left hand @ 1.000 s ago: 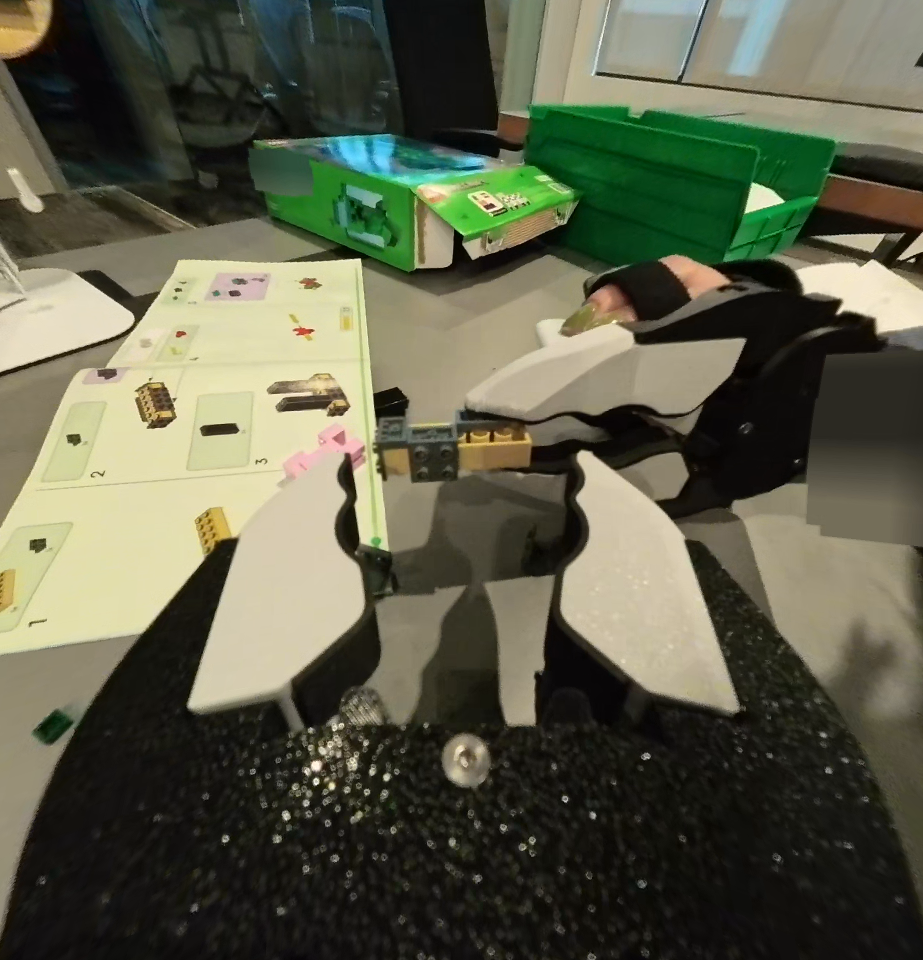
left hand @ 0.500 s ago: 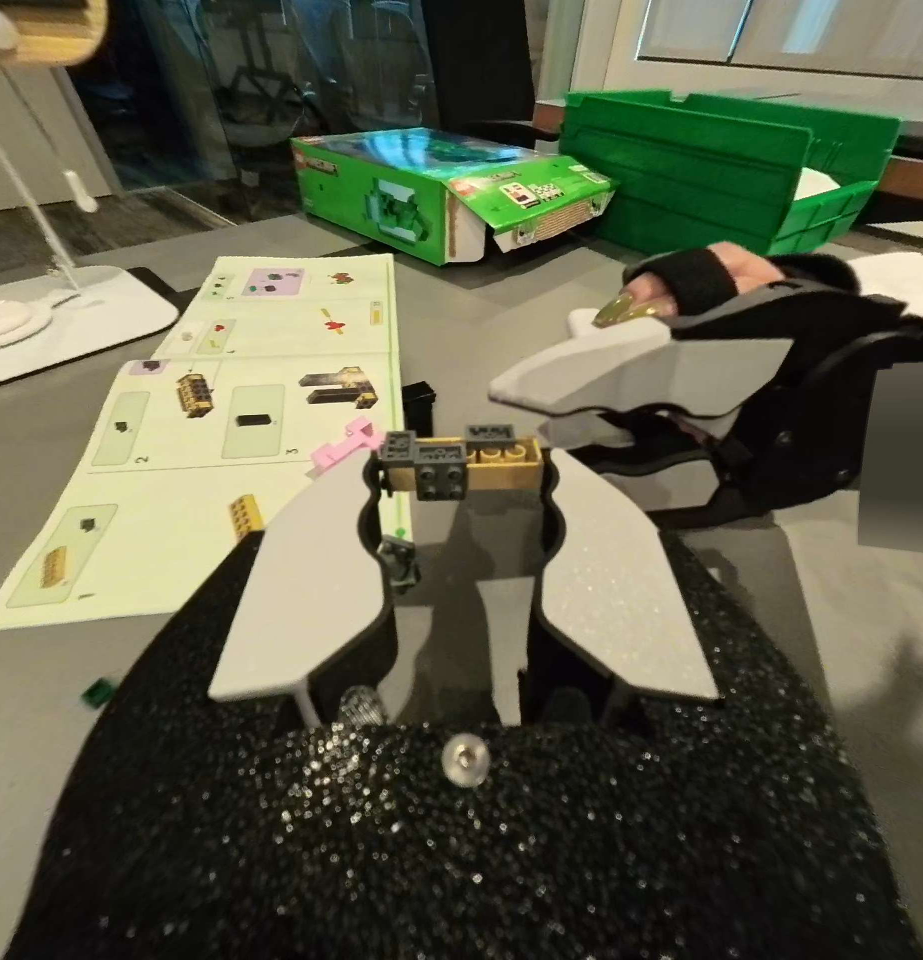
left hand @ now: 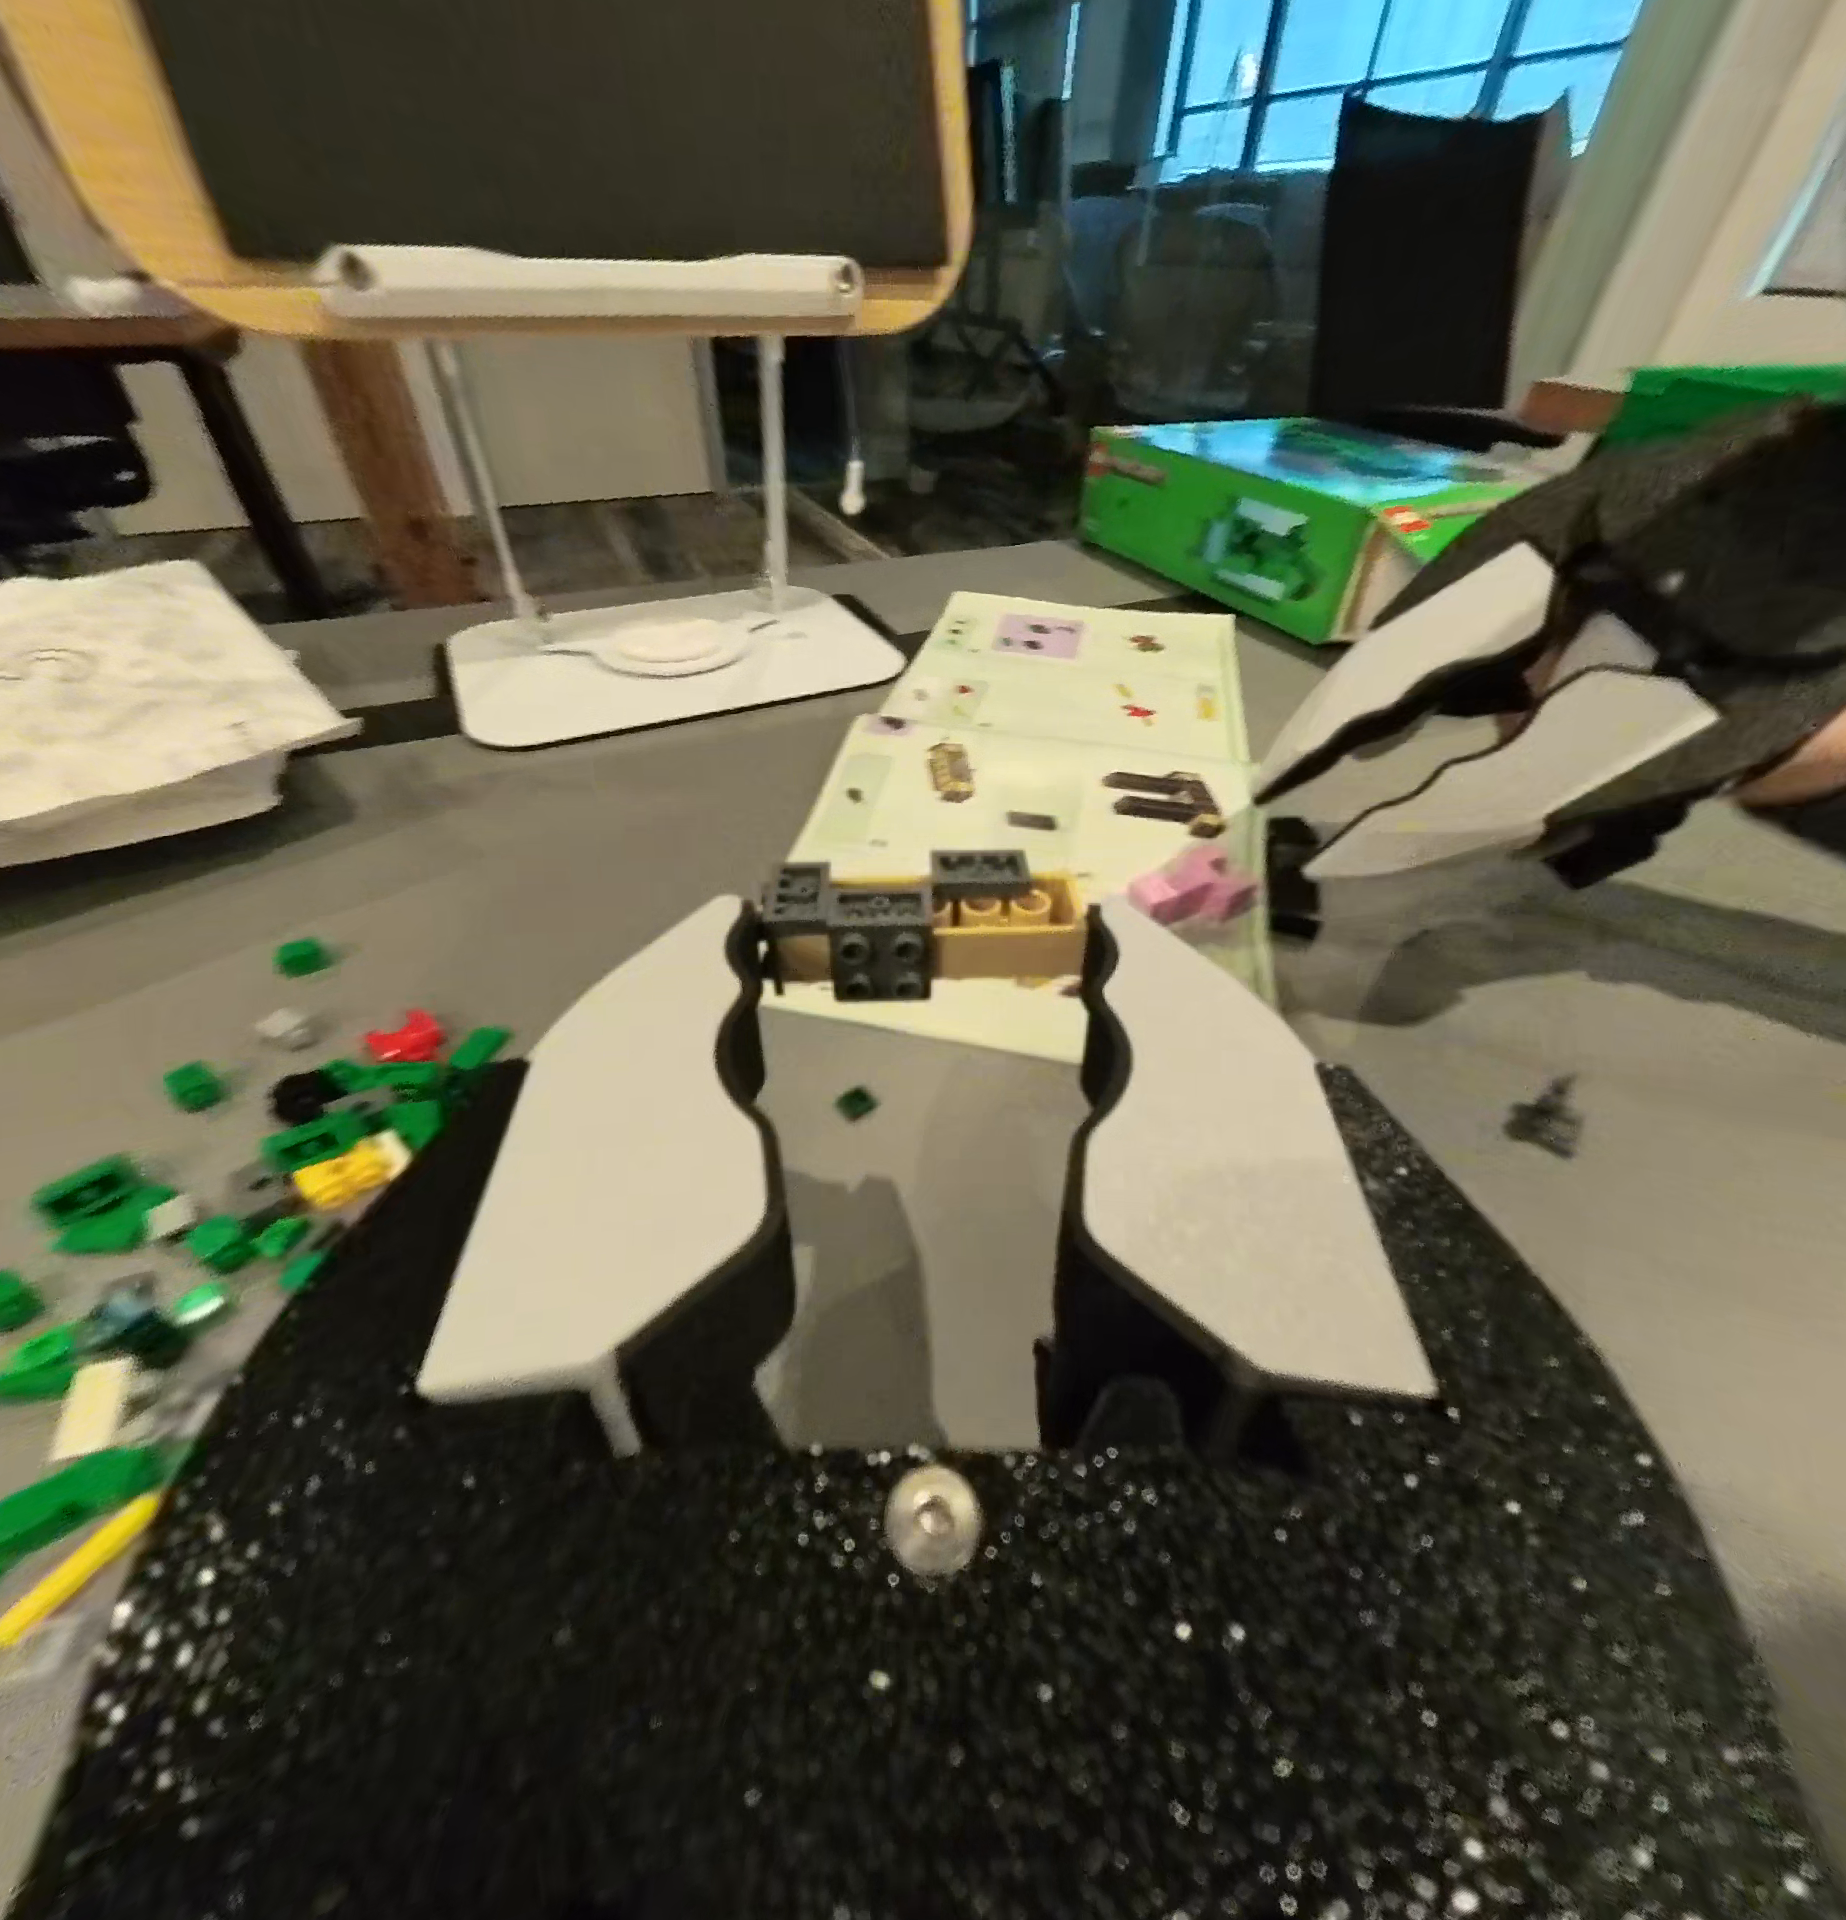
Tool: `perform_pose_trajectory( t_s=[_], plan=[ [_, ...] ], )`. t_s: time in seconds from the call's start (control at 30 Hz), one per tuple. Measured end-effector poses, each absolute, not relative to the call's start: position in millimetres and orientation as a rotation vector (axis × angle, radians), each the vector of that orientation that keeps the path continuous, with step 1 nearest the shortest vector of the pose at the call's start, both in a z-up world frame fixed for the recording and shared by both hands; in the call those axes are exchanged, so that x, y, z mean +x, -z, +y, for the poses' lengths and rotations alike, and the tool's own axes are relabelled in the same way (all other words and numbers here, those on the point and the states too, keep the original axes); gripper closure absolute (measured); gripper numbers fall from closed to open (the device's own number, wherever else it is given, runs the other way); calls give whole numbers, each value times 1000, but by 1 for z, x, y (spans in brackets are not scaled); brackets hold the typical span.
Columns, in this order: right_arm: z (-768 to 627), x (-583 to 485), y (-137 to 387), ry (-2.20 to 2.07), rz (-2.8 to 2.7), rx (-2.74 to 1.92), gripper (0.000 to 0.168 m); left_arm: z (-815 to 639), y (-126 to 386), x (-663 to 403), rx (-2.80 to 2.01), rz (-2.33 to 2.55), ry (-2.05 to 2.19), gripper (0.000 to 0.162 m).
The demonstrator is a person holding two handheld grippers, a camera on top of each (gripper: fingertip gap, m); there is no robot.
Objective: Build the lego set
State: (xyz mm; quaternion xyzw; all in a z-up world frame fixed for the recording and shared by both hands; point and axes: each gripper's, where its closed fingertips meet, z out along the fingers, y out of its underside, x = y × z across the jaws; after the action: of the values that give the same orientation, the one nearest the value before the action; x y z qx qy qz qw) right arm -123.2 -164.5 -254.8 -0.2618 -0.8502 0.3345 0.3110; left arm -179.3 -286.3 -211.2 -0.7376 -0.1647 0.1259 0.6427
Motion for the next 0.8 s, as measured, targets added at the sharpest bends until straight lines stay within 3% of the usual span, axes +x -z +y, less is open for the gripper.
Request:
perform_pose_trajectory(
  t_s=[0.4, 0.43, 0.63, 0.8],
  plan=[
    [-151, -144, 298, -457, -2656, -848, 153, -308, 210, -198, -1671, -400, -373, 103],
    [-154, -143, 299, -459, -2673, -840, 160, -309, 209, -198, -1665, -401, -372, 103],
    [-238, -153, 277, -824, -2660, -603, 160, -318, 201, -205, -1614, -461, -425, 103],
    [-304, -158, 293, -918, -2728, -433, 159, -337, 193, -216, -1534, -539, -478, 103]
  ],
)
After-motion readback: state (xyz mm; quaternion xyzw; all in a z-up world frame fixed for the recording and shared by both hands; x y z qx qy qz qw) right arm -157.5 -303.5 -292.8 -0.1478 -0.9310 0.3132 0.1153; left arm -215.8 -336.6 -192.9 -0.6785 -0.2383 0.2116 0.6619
